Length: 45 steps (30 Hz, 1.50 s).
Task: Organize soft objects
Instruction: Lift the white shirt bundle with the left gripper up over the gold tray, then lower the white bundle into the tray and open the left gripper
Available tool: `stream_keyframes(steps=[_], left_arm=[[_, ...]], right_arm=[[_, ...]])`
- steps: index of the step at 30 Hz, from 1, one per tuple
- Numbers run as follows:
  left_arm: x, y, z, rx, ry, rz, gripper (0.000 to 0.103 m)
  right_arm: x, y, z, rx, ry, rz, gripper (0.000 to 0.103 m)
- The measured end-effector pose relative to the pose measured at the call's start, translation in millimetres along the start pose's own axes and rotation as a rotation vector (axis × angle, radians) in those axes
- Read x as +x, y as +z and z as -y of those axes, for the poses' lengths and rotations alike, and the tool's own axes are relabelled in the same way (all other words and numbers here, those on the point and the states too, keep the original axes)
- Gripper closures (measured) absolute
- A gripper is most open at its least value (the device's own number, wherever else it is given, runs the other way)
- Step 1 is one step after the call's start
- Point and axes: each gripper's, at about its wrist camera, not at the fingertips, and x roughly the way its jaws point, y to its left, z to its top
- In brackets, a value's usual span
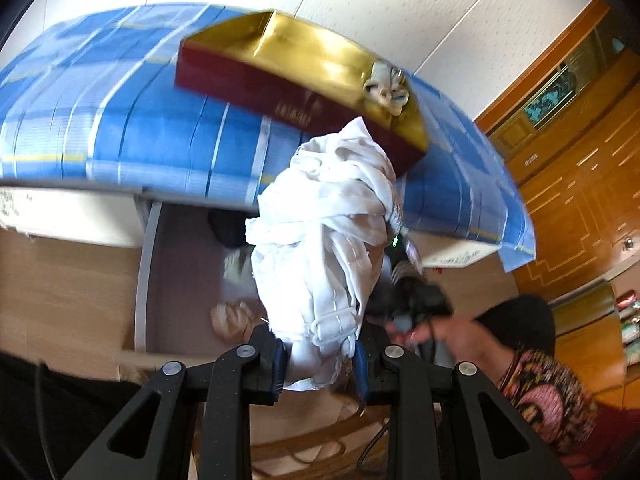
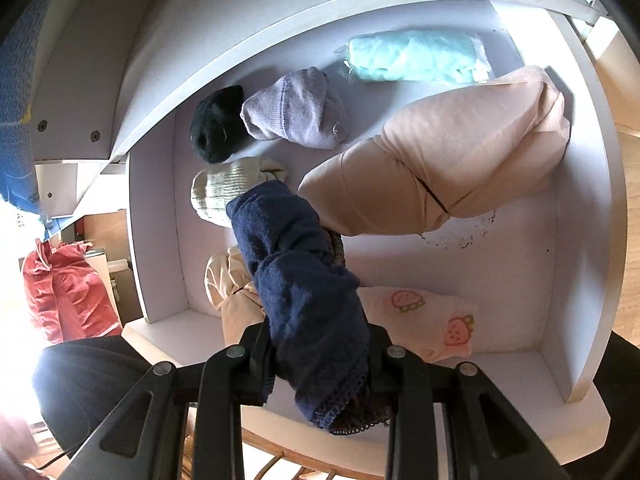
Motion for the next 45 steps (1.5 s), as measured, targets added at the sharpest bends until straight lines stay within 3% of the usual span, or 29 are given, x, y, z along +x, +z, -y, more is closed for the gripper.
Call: stream_keyframes(steps=[10,17,25,40,45], left_arm=[[2,97,9,-0.035,0.036,0.113,0.076],[39,168,4,-0.040,0.111,0.107,0.076],[96,235,-8,0.019,0.241,0.036,0.076],[155,305,-21,0.100,0.416,-0.024,0.075],[163,314,-25,0.105,0.452,-0.023,0.066]], right_arm=[[-3,-2,-1,-0.004,-0.003,0.008,0.073],[-1,-2,2,0.016,0.022,-0.001,0.073],[3,-2,7,0.050,0.064,-0.030,0.073],[7,-1,5,0.076,0.115,-0.055,0.073],[7,0,0,0.071,0.123,-0.054,0.073]])
